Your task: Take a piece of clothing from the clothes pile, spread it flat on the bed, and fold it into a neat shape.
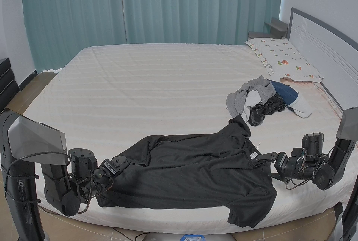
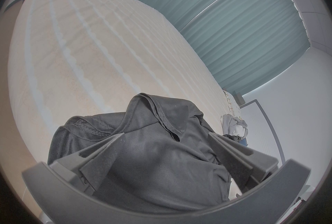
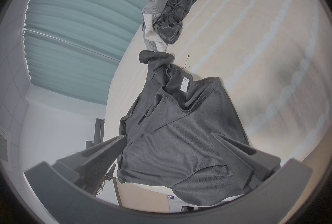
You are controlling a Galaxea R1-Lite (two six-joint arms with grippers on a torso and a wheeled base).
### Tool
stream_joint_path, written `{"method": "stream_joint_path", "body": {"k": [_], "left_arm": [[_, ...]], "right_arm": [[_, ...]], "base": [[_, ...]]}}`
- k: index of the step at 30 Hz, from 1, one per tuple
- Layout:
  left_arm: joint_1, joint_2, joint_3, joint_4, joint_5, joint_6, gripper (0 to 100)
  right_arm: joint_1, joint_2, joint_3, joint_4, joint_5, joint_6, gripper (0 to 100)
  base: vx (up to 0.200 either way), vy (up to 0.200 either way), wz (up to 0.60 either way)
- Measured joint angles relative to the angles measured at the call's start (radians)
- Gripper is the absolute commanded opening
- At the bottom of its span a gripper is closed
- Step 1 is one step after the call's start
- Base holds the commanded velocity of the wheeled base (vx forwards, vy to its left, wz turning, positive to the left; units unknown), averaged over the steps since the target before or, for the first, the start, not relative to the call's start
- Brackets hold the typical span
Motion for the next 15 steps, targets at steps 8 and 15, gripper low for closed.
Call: {"method": "stream_joint_path", "body": {"k": [8,15], "left_arm": [[-0.034,-0.01,-0.011,0.0,0.011,0.009,100],[-0.078,-0.01,-0.062,0.01,0.011,0.023,100]], "right_arm": [[0.005,0.008,0.004,-0.001,-0.002,0.0,100],[0.011,0.038,0.015,-0.052,-0.009,-0.001,100]], "base": [[0.0,0.0,0.0],[0.0,0.0,0.0]]}}
